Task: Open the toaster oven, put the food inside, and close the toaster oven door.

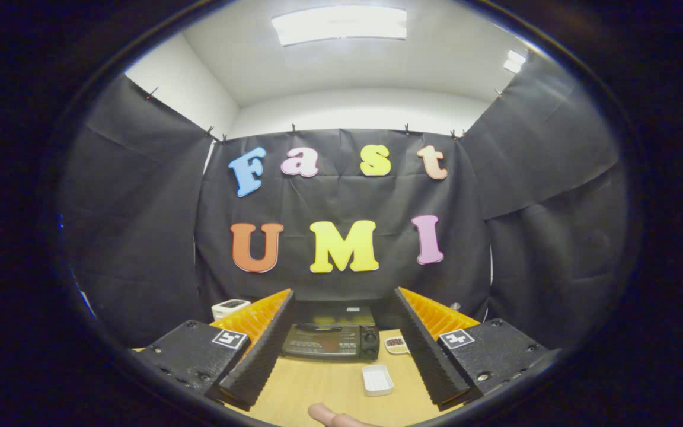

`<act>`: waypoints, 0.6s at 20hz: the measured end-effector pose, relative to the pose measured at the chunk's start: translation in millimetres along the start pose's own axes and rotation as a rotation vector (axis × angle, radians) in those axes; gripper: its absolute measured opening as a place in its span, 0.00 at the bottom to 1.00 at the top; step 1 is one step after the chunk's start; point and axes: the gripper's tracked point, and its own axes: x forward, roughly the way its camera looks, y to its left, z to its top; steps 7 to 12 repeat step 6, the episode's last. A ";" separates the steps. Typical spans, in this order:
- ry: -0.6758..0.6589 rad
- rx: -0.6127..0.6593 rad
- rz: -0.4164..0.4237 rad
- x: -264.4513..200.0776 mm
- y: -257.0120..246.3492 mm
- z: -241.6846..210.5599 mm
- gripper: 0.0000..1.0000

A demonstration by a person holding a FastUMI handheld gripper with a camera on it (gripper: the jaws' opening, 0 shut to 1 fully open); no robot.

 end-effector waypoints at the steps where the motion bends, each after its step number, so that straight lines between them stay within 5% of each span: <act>1: -0.004 -0.002 0.006 -1.9 0.9 1.9 1.00; 12: -0.005 -0.038 0.031 -6.5 13.9 -1.8 1.00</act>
